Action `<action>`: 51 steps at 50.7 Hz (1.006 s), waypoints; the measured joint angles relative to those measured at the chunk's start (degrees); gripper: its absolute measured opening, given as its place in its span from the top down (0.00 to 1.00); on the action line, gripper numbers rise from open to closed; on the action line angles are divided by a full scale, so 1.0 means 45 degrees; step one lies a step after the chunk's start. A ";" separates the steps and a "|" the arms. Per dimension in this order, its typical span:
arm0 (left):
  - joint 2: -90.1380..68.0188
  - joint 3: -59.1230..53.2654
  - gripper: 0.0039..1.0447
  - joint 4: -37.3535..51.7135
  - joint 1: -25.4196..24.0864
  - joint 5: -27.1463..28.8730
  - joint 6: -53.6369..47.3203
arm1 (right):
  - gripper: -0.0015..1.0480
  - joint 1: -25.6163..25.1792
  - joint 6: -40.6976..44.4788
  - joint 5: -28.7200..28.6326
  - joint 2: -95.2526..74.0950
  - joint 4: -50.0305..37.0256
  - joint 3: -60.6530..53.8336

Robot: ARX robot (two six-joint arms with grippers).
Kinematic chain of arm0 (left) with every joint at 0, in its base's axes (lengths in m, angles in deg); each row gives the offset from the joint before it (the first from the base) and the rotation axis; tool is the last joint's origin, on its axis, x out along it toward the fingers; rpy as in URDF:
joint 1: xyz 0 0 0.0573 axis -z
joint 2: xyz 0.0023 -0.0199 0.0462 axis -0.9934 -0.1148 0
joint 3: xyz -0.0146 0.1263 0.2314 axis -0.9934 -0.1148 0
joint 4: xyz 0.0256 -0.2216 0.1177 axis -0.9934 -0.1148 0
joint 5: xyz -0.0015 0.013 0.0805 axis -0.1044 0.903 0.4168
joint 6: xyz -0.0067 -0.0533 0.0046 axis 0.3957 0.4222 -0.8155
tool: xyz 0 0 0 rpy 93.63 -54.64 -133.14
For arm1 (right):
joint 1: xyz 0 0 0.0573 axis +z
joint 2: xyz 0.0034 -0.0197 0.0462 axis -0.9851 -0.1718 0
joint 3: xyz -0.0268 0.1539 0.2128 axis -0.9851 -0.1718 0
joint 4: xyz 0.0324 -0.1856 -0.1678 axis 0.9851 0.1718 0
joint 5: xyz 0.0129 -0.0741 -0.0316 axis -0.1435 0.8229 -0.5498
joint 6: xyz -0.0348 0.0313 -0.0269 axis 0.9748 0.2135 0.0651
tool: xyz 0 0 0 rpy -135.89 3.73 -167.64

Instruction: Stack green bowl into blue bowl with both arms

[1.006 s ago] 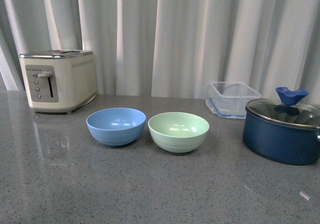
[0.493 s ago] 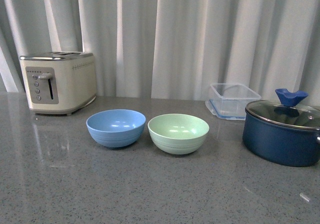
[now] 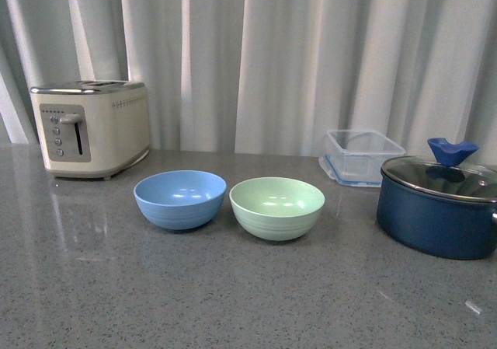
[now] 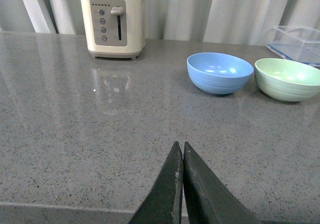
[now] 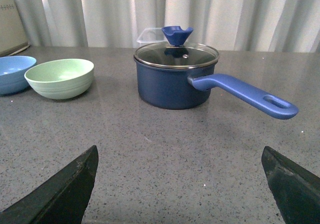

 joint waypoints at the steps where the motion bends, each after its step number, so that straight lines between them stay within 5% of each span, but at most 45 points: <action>1: 0.0136 0.0000 0.97 -0.0126 0.0000 0.0000 0.0000 | 0.10 0.0000 -0.0005 0.0000 0.0000 0.0000 0.0000; 51: 0.5693 0.0000 0.97 -0.5722 0.0000 0.0000 0.0000 | 0.10 0.0000 -0.0005 0.0000 0.0000 0.0000 0.0000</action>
